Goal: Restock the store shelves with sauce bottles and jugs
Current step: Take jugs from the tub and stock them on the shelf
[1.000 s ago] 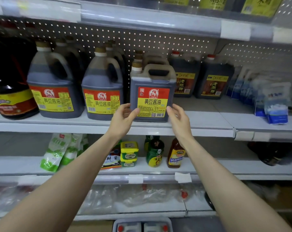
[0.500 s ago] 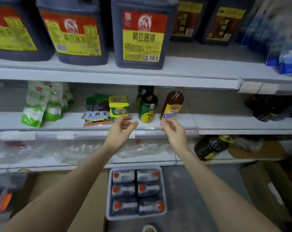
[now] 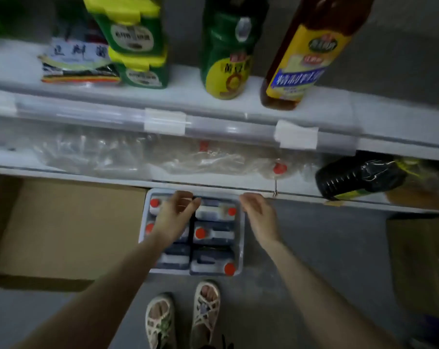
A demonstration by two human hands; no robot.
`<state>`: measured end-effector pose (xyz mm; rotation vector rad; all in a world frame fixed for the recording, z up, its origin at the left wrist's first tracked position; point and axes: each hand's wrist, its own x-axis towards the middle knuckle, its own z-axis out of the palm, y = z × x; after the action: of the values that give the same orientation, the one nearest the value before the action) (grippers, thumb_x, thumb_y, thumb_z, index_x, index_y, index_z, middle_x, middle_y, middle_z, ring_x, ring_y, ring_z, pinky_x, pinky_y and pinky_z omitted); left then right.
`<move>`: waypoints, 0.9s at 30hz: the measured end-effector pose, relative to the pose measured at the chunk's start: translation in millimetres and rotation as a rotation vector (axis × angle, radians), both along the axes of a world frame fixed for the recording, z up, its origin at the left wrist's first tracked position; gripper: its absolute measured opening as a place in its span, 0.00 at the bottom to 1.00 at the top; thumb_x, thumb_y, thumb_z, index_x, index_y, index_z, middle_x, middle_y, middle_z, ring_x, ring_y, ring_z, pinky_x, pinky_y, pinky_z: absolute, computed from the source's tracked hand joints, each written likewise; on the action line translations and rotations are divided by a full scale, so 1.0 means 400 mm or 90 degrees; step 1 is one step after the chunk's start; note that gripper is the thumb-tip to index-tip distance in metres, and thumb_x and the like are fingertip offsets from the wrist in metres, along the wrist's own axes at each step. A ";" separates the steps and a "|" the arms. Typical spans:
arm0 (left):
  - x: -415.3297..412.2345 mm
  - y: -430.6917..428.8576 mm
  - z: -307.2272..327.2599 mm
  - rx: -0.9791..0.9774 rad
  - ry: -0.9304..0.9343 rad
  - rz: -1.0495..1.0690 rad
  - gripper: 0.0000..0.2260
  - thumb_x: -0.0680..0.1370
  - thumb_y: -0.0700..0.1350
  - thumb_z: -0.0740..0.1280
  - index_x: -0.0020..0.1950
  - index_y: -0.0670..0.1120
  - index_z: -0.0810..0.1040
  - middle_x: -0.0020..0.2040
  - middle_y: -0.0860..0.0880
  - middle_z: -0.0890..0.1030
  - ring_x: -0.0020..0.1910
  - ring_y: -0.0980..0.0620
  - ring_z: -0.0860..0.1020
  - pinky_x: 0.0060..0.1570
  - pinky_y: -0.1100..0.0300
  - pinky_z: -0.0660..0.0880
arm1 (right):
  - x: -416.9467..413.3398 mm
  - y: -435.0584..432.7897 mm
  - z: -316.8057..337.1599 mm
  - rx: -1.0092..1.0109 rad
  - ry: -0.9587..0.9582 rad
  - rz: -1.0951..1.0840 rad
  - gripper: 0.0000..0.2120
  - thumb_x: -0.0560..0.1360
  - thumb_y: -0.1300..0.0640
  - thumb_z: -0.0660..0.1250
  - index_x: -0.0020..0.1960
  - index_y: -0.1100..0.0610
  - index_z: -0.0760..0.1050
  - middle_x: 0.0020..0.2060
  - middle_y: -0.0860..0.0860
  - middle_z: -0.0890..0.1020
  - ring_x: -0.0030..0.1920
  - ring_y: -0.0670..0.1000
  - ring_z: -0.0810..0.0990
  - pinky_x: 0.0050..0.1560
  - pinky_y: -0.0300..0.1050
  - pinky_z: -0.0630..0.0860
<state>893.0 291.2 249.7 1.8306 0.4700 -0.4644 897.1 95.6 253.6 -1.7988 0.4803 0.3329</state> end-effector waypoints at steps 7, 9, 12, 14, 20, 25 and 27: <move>-0.006 -0.018 -0.359 0.016 0.078 -0.037 0.10 0.78 0.52 0.66 0.56 0.51 0.74 0.44 0.57 0.78 0.42 0.59 0.77 0.38 0.67 0.70 | -0.026 -0.045 -0.372 0.004 0.058 -0.030 0.06 0.78 0.59 0.66 0.54 0.59 0.78 0.42 0.42 0.80 0.42 0.36 0.78 0.46 0.31 0.72; 0.004 -0.025 -0.451 0.027 0.083 -0.064 0.11 0.78 0.51 0.66 0.58 0.49 0.74 0.46 0.55 0.78 0.45 0.57 0.77 0.39 0.70 0.71 | -0.027 -0.051 -0.462 0.025 0.079 -0.036 0.07 0.78 0.58 0.66 0.55 0.58 0.76 0.45 0.45 0.81 0.45 0.38 0.78 0.44 0.26 0.71; 0.017 -0.033 -0.582 0.043 0.066 -0.114 0.17 0.78 0.51 0.67 0.64 0.46 0.74 0.54 0.51 0.77 0.56 0.52 0.76 0.53 0.63 0.71 | -0.028 -0.056 -0.595 0.014 0.088 -0.025 0.05 0.78 0.54 0.67 0.53 0.48 0.76 0.46 0.43 0.81 0.46 0.38 0.78 0.43 0.25 0.72; 0.028 -0.040 -0.649 0.057 0.036 -0.167 0.19 0.77 0.50 0.68 0.66 0.47 0.73 0.57 0.52 0.75 0.59 0.53 0.74 0.55 0.65 0.68 | -0.025 -0.059 -0.672 -0.002 0.079 -0.013 0.05 0.78 0.53 0.67 0.49 0.42 0.74 0.44 0.40 0.80 0.47 0.40 0.78 0.45 0.28 0.73; 0.062 -0.056 -0.787 0.096 -0.057 -0.316 0.17 0.77 0.45 0.69 0.65 0.42 0.74 0.72 0.45 0.67 0.75 0.52 0.57 0.64 0.72 0.51 | -0.022 -0.062 -0.817 -0.024 0.059 0.013 0.20 0.77 0.52 0.67 0.68 0.52 0.72 0.54 0.47 0.80 0.54 0.44 0.77 0.52 0.28 0.70; 0.087 -0.069 -0.834 0.118 -0.043 -0.359 0.16 0.76 0.45 0.70 0.58 0.36 0.76 0.75 0.40 0.62 0.77 0.44 0.52 0.70 0.64 0.47 | -0.029 -0.068 -0.844 -0.010 0.031 0.033 0.14 0.79 0.55 0.64 0.64 0.51 0.72 0.50 0.44 0.79 0.47 0.33 0.77 0.50 0.24 0.69; 0.098 -0.073 -0.835 0.131 -0.042 -0.343 0.15 0.75 0.45 0.70 0.51 0.33 0.76 0.71 0.38 0.66 0.73 0.42 0.62 0.68 0.66 0.53 | -0.027 -0.069 -0.845 -0.025 0.007 0.034 0.11 0.78 0.57 0.65 0.60 0.52 0.73 0.46 0.42 0.78 0.42 0.29 0.75 0.46 0.22 0.67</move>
<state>932.3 261.9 -84.4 2.1647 -0.0345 -0.7354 886.4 68.1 -84.5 -1.8514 0.4496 0.3728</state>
